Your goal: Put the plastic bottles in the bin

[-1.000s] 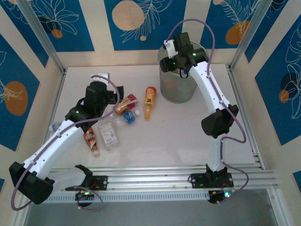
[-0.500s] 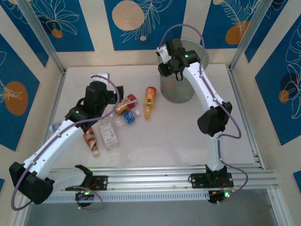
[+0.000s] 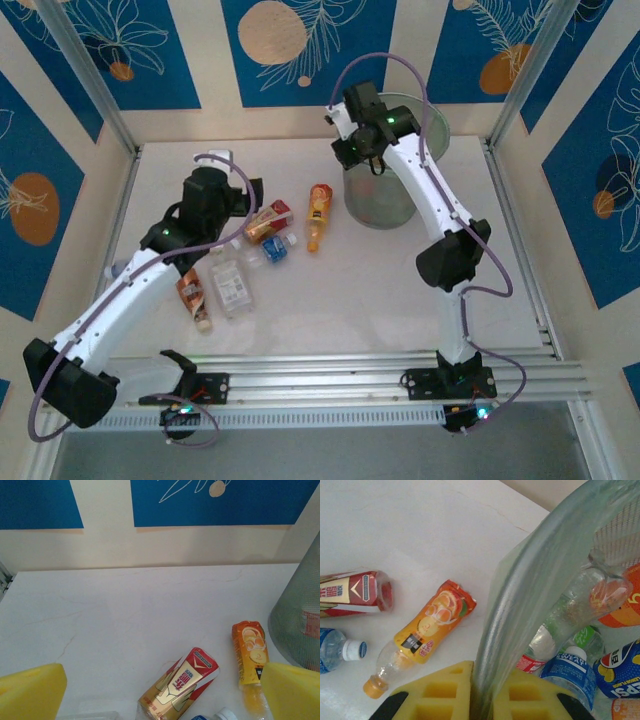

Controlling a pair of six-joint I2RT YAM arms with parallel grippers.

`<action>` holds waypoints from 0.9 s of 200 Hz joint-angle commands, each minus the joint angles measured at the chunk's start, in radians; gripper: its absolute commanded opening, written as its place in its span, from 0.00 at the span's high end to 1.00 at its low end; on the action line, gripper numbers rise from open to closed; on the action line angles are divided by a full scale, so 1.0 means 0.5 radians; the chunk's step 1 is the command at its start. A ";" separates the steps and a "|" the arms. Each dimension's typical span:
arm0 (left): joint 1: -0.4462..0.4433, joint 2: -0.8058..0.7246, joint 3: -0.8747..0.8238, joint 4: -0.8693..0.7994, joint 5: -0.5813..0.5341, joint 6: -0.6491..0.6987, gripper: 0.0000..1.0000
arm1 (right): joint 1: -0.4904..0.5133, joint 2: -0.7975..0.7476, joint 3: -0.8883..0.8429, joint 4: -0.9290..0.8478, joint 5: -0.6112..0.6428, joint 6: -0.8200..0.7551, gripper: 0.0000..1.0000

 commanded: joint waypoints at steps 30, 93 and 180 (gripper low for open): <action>0.055 0.101 0.134 -0.107 0.046 -0.055 0.01 | 0.183 -0.116 -0.025 -0.297 0.085 0.145 0.91; 0.098 0.163 0.177 -0.170 0.083 -0.109 0.00 | 0.270 -0.286 -0.222 -0.328 0.010 0.407 0.91; 0.133 0.227 0.162 -0.187 0.136 -0.161 0.01 | 0.416 -0.392 -0.489 -0.295 0.115 0.543 0.72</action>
